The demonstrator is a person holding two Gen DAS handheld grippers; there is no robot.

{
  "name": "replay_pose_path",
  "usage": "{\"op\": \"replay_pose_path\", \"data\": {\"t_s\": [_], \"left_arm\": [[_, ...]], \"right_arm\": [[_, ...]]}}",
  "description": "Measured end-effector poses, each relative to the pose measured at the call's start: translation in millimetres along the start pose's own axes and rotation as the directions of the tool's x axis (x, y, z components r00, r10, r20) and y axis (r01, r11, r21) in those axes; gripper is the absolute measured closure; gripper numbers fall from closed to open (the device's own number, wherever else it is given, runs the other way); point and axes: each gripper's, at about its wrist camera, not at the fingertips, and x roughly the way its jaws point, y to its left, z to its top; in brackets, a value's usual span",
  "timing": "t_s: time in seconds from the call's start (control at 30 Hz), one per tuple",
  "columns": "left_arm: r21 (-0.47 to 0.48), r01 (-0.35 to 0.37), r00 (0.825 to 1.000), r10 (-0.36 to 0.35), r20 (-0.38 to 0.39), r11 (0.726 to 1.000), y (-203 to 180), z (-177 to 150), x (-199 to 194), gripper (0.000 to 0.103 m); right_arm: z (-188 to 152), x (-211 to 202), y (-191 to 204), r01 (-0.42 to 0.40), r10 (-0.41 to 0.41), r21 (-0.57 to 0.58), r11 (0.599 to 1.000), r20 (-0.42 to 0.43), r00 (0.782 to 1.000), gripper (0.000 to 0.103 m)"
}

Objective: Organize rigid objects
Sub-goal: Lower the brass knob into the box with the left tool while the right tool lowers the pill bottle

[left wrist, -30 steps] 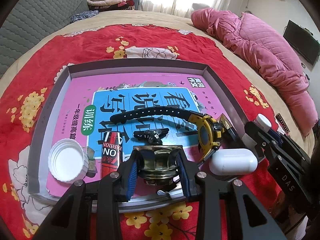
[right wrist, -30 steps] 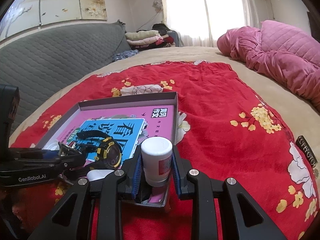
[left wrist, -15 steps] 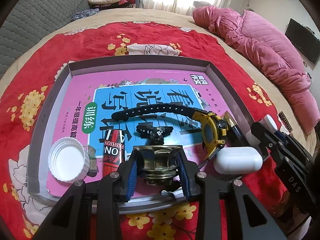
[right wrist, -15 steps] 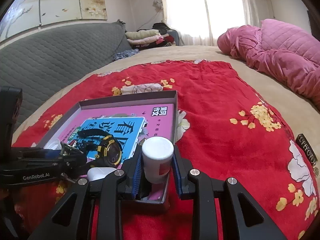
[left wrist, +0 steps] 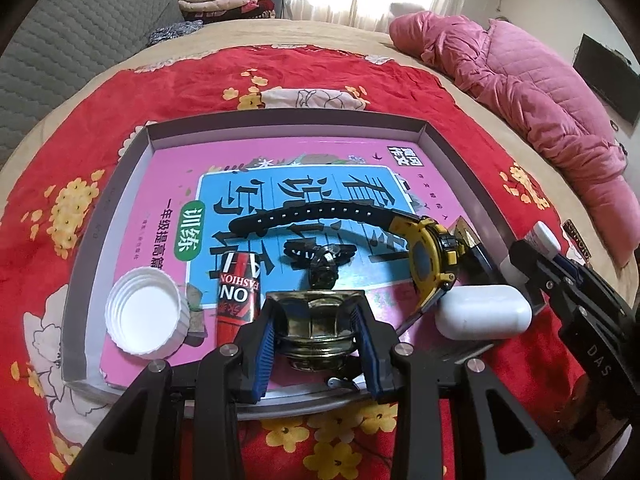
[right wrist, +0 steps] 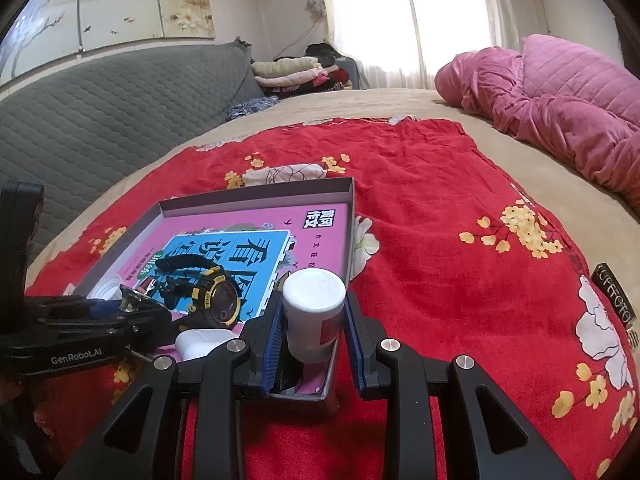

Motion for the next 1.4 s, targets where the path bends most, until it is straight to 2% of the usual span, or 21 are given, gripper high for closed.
{"op": "replay_pose_path", "data": {"t_s": [0.5, 0.7, 0.87, 1.4], "left_arm": [[0.002, 0.002, 0.998, -0.001, -0.063, 1.0, 1, 16, 9, 0.066], [0.005, -0.001, 0.998, 0.001, -0.065, 1.0, 1, 15, 9, 0.066], [0.009, -0.004, 0.998, 0.004, -0.065, 1.0, 0, 14, 9, 0.066], [0.011, -0.006, 0.997, 0.007, -0.072, 1.0, -1, 11, 5, 0.066]], "right_arm": [[-2, 3, 0, -0.003, 0.003, 0.011, 1.0, -0.002, 1.0, 0.072], [-2, 2, -1, -0.003, 0.003, 0.008, 1.0, -0.002, 1.0, 0.071], [-1, 3, 2, -0.004, 0.004, -0.003, 1.0, 0.002, 1.0, 0.062], [1, -2, -7, 0.003, -0.004, 0.049, 0.999, 0.025, 1.0, 0.058]]}}
